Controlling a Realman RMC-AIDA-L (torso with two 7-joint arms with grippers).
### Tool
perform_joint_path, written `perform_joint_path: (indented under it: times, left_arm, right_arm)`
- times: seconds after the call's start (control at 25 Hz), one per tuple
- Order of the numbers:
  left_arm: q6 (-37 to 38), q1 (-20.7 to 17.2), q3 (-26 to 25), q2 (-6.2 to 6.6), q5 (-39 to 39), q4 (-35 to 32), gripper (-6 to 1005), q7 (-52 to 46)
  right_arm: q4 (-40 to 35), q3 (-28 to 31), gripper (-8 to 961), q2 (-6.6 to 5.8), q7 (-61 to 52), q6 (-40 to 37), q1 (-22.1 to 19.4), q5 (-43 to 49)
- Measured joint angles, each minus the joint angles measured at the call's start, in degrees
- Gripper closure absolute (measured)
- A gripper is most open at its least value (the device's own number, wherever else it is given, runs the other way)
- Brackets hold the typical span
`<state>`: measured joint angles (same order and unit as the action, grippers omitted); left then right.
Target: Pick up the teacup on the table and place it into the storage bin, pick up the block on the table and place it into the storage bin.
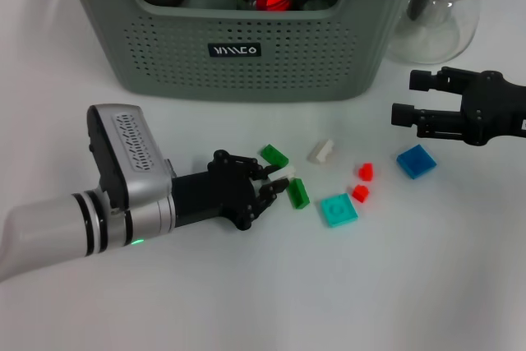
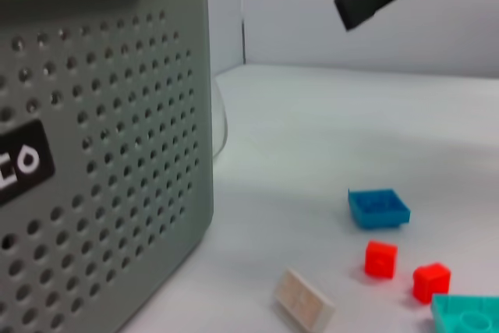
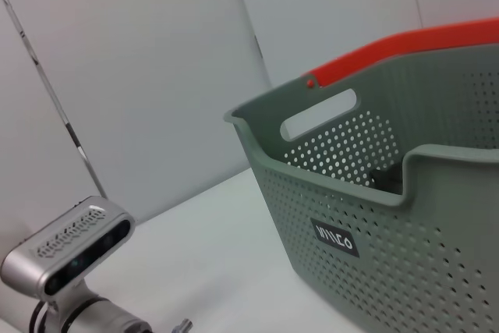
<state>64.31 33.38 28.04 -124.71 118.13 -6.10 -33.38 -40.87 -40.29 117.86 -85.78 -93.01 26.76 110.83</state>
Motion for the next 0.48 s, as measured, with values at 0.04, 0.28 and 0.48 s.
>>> perform_joint_path:
  times: [0.04,0.28,0.48]
  left_arm:
    - [0.75,-0.09,0.0,0.12,0.02,-0.28,817,-0.55]
    - [9.02,-2.64,2.24,0.6,0.68,-8.4,835,-11.91]
    - [24.96,-7.02,3.24,1.26,0.65,-20.83,836,-23.23]
  right_arm:
    - [0.0,0.1,96,0.0,0.0,-0.06,0.01,0.0]
    - [-0.08,0.22,97,0.0,-0.06,-0.27,0.04,0.0]
    - [-0.18,0.22,98,0.0,-0.09,-0.31,0.05,0.0]
